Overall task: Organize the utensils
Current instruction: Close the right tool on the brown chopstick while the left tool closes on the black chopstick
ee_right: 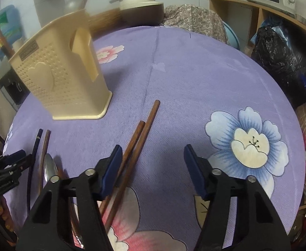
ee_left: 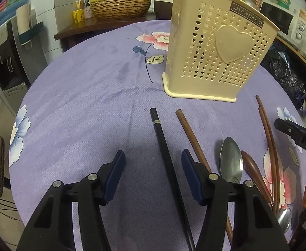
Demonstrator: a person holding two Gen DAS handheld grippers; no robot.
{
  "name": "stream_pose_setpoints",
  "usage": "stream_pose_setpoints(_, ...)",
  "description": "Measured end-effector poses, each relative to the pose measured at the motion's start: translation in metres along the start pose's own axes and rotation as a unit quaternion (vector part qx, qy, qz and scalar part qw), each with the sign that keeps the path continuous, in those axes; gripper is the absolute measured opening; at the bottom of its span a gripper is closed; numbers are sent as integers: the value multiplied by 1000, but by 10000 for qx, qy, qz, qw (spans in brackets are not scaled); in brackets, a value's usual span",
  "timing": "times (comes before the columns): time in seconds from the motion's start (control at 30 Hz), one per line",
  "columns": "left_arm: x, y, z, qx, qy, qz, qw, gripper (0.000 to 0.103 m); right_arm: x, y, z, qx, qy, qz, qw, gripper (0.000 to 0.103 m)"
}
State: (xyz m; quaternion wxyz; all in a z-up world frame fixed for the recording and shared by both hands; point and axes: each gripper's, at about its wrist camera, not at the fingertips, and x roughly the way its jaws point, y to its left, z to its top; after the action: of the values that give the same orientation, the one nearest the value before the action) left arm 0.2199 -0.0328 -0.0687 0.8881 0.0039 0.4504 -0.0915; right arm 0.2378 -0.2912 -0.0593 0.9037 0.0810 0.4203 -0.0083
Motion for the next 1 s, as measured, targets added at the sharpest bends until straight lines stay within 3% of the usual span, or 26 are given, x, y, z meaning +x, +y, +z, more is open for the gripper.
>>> stream_pose_setpoints(0.1,1,-3,2,38,14,3,10000,55,11,4,9,17,37,-169,9998,45)
stream_pose_setpoints(0.23,2,-3,4,46,14,-2,10000,55,20,-4,27,394,-7,-83,9992,43)
stream_pose_setpoints(0.43,4,-1,7,13,25,-39,10000,55,46,-1,55,518,298,-137,9981,33)
stream_pose_setpoints(0.67,9,-1,15,21,55,-28,10000,54,55,5,50,469,319,-397,9976,27)
stream_pose_setpoints(1.0,21,-2,33,-162,86,-109,9998,32,59,8,52,376,312,-517,9975,22)
